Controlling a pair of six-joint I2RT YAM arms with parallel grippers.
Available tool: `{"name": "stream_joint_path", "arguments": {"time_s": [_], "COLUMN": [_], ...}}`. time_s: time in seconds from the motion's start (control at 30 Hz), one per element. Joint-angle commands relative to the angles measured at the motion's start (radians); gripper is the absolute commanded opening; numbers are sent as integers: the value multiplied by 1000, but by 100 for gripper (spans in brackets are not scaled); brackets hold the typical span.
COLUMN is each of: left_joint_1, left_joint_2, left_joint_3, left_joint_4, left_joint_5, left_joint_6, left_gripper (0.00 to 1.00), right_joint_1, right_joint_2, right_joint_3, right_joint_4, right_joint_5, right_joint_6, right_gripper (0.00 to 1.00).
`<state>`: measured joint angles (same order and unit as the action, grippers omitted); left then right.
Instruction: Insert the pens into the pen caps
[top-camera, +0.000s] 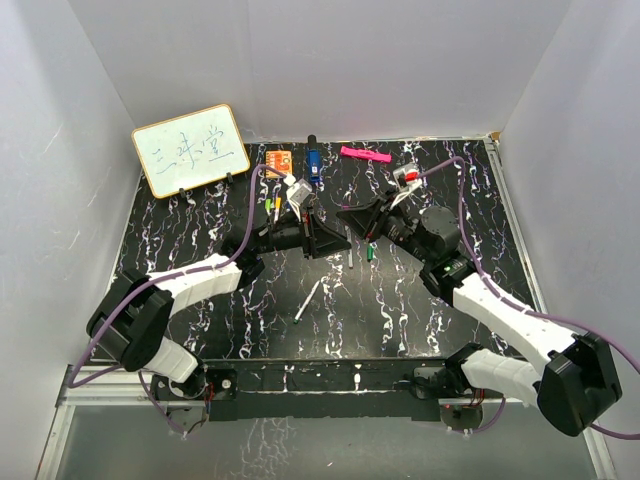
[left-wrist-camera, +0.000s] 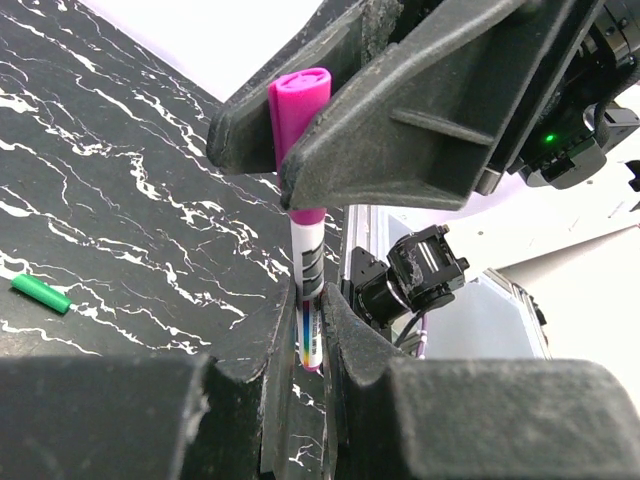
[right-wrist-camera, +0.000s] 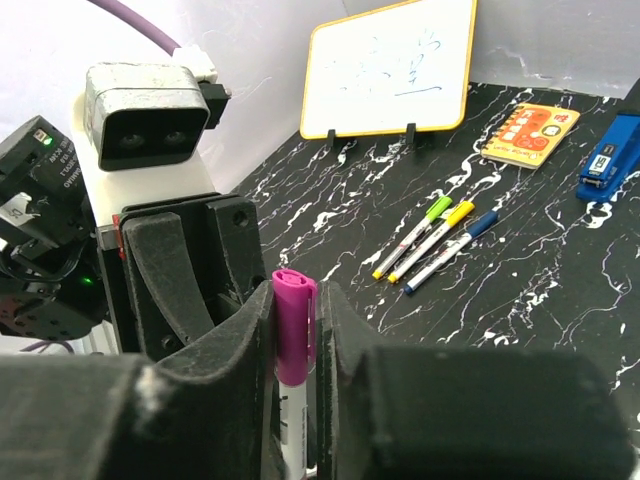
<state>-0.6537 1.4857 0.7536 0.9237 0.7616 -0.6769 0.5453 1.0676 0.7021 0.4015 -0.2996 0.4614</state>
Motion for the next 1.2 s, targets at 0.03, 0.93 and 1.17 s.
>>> {"name": "stream_joint_path", "arguments": {"time_s": [0.03, 0.93, 1.17], "left_joint_1": [2, 88, 88], "left_joint_2": [-13, -21, -2], "left_joint_3": [13, 70, 82], "left_joint_4": [28, 214, 155], "left_joint_5": [32, -179, -151], "left_joint_6": [13, -63, -60], "left_gripper": [0, 0, 0], "right_joint_1": [-13, -17, -17], "right_joint_2": [8, 64, 61], "right_joint_3": [16, -83, -58], "right_joint_4": [70, -7, -9], "right_joint_5": [-41, -165, -92], "right_joint_6": [17, 22, 29], "right_gripper": [0, 0, 0]}}
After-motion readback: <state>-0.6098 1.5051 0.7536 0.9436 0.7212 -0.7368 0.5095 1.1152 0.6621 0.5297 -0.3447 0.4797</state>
